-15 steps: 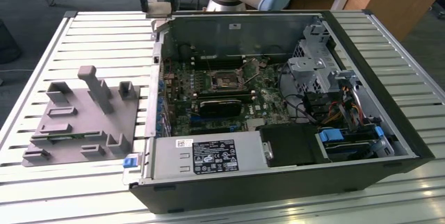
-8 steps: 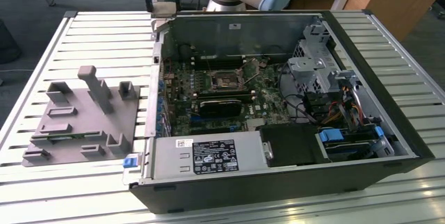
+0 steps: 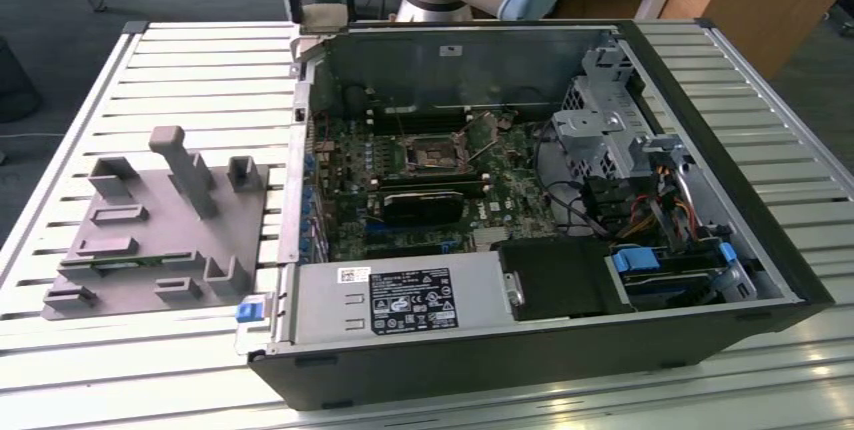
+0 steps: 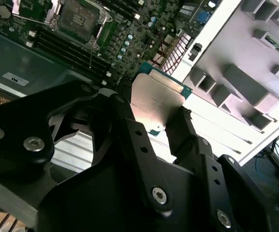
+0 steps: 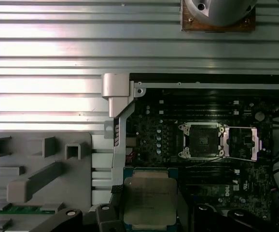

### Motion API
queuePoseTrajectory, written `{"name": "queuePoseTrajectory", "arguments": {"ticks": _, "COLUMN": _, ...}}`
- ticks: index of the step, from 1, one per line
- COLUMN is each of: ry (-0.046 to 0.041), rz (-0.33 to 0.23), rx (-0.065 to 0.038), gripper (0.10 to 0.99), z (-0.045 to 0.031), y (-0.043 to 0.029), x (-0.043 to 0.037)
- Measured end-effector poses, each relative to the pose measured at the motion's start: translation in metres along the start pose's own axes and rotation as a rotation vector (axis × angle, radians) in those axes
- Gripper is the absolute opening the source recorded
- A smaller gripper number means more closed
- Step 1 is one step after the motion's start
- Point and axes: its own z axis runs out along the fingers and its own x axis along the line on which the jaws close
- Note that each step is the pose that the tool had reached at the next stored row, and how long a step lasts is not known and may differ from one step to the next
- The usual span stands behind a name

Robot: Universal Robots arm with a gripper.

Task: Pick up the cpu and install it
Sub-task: 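Pick up the cpu and move it towards the insertion slot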

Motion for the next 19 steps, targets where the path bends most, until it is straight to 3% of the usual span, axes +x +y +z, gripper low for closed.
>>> {"name": "queuePoseTrajectory", "arguments": {"ticks": 19, "ry": 0.0000, "rz": 0.000, "rx": 0.000, "gripper": 0.533, "z": 0.0001, "y": 0.0004, "x": -0.0192}}
